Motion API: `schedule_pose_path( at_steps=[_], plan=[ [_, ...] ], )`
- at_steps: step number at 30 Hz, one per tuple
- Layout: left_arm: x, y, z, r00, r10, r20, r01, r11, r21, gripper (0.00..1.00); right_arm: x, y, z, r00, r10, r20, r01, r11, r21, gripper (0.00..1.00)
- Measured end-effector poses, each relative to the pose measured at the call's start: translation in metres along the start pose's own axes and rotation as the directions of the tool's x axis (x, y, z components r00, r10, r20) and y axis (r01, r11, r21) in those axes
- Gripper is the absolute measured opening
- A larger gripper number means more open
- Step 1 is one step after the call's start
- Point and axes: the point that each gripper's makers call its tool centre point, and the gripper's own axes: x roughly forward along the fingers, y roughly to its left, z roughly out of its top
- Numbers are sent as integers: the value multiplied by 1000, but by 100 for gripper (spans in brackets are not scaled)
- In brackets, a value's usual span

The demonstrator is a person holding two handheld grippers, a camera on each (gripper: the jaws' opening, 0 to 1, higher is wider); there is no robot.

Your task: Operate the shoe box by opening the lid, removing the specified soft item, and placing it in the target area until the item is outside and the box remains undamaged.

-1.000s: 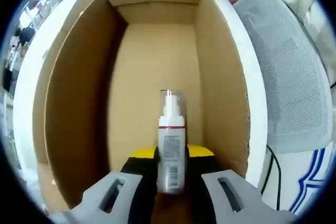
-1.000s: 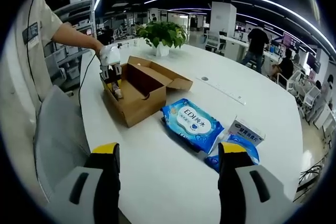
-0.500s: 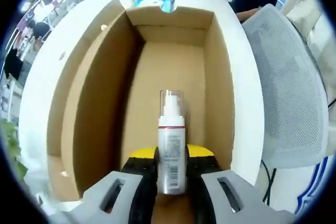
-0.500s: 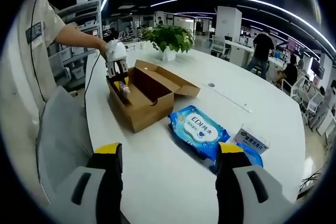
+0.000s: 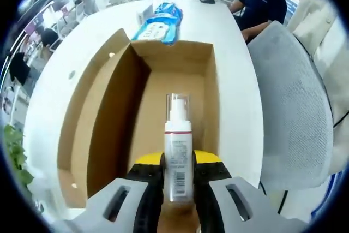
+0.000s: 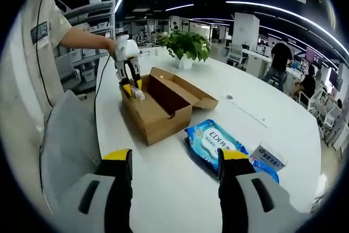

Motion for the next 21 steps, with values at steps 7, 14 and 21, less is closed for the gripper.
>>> schedule_pose_path(
  at_steps=[7,14,21],
  plan=[
    [-8,-10,15,999,4,35,-5,1000,21,17,8,10,7,1000,26,14,-26,1000,-17,55],
    [-13,-21,32,997,-1,74,-2,999,43,17,17,21,16,998,56,30,-55,998,-34,52],
    [-15,-35,48,995,-18,99,10,997,82,17,25,32,24,995,87,46,-84,995,-54,47]
  ],
)
